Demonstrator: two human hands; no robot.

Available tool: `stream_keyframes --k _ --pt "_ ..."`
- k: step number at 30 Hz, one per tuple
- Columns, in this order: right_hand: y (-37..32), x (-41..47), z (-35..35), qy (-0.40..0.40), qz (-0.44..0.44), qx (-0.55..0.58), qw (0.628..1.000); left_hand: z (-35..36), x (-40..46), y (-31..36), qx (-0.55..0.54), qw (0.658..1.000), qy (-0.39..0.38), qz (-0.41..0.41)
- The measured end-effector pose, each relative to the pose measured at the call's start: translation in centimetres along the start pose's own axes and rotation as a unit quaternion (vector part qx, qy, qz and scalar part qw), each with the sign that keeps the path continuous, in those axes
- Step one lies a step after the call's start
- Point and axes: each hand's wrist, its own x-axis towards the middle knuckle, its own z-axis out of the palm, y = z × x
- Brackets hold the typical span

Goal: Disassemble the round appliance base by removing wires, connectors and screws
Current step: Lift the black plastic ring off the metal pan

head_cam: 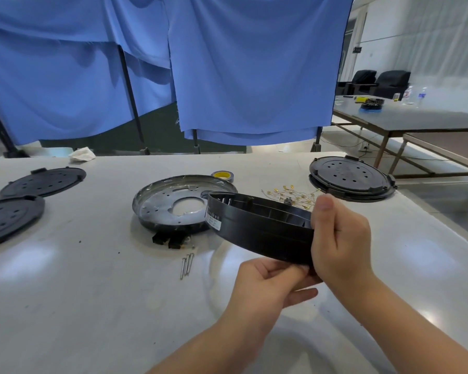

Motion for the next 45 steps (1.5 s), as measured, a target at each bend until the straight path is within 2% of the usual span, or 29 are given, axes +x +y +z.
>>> stream_keyframes --k 5,9,11,14,18,22,24,27,31,35,38,40,42,45 --pt "0.1 0.0 -0.1 -0.003 -0.014 -0.013 1.0 -0.2 -0.1 0.4 -0.04 0.997 -0.042 -0.041" --pt "0.0 0.0 -0.2 -0.013 -0.06 -0.044 0.997 -1.6 -0.2 1.6 -0.138 0.972 -0.12 -0.15" --pt "0.1 0.0 -0.1 -0.017 -0.085 -0.05 0.995 -2.7 -0.5 2.3 -0.182 0.953 -0.131 -0.201" --pt "0.2 0.0 0.0 -0.024 -0.117 -0.057 0.991 -4.3 -1.0 3.3 -0.225 0.941 -0.099 -0.233" --pt "-0.4 -0.2 0.0 -0.056 -0.151 -0.063 0.985 -5.4 -0.8 3.9 -0.211 0.941 -0.041 -0.261" --pt "-1.5 0.1 -0.5 -0.132 -0.164 -0.102 0.972 -5.3 -0.5 4.0 -0.191 0.946 -0.009 -0.26" --pt "-2.0 0.5 -0.8 -0.204 -0.124 -0.141 0.961 -5.5 -0.5 4.0 -0.188 0.948 -0.004 -0.257" --pt "-2.2 1.5 -1.0 -0.302 -0.006 -0.141 0.943 -6.2 -0.7 4.0 -0.171 0.952 -0.016 -0.255" --pt "-1.0 3.3 -2.3 -0.322 0.102 -0.09 0.937 -7.6 -1.0 3.9 -0.126 0.963 -0.026 -0.237" --pt "1.6 4.0 -3.2 -0.278 0.178 -0.114 0.937 -9.2 -0.9 4.2 -0.063 0.974 -0.029 -0.215" --pt "3.2 3.8 -3.3 -0.295 0.284 -0.12 0.905 -10.8 -0.6 4.9 -0.023 0.973 -0.039 -0.225" --pt "3.5 3.6 -3.2 -0.325 0.351 -0.067 0.875 -11.8 -0.4 5.5 -0.002 0.97 -0.05 -0.236" --pt "3.7 3.2 -3.1 -0.354 0.369 -0.044 0.858 -12.7 -0.3 6.0 0.014 0.966 -0.069 -0.25" --pt "4.0 2.7 -3.2 -0.394 0.333 -0.085 0.852 -13.6 -0.3 6.1 0.016 0.958 -0.098 -0.269"
